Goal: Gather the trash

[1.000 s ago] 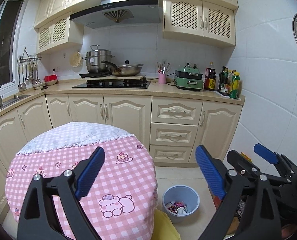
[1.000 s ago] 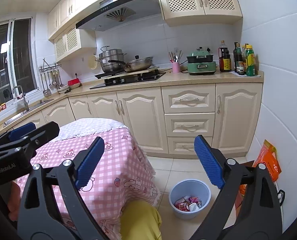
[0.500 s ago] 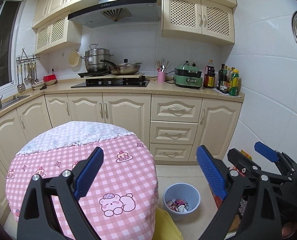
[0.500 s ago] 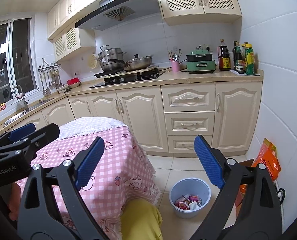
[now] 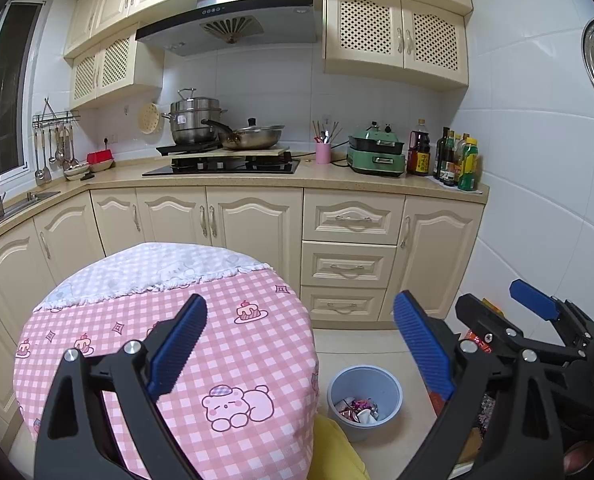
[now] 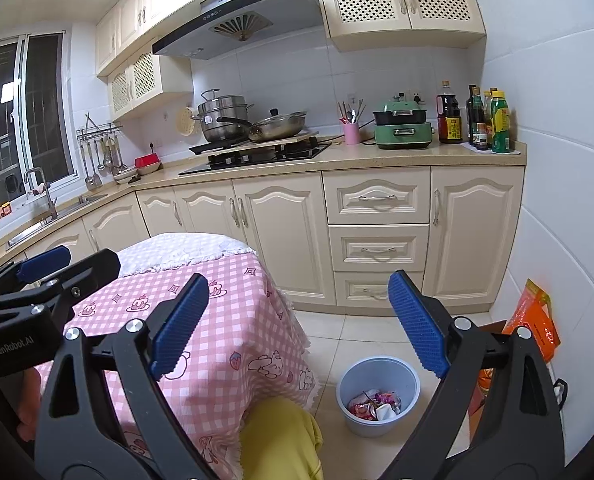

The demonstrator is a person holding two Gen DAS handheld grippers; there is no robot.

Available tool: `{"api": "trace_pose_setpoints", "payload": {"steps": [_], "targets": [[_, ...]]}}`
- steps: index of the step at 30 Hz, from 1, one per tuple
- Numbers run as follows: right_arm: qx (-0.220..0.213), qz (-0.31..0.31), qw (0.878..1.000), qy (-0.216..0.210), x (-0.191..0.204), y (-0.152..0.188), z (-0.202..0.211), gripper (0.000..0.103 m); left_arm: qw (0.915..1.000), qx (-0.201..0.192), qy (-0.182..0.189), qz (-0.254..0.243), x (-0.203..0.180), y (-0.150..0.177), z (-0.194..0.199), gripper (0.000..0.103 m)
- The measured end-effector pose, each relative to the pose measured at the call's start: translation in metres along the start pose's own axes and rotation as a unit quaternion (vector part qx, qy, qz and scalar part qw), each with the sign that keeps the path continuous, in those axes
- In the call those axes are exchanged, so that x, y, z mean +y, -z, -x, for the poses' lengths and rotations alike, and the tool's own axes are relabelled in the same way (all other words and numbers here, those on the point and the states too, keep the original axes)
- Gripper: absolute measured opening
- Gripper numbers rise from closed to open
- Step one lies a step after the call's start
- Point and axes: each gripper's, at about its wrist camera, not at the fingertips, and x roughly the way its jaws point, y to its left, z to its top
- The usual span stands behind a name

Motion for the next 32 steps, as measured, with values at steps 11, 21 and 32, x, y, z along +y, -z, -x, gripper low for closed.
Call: {"api": "trace_pose_setpoints", "payload": {"steps": [11, 21, 32], "targets": [[0.004, -0.003, 1.0, -0.003, 0.001, 0.0, 0.0, 0.09, 1.0, 0.0, -0.002, -0.002, 0.0, 0.0, 0.001, 0.093], [0.012, -0.004, 1.0, -0.005, 0.002, 0.002, -0.001, 0.09, 1.0, 0.003, -0.006, 0.0, 0.004, 0.001, 0.0, 0.093], [0.015, -0.005, 1.0, -0.005, 0.005, 0.0, -0.003, 0.09, 0.9998, 0.015, -0.009, 0.006, 0.014, 0.001, -0.006, 0.093]]}}
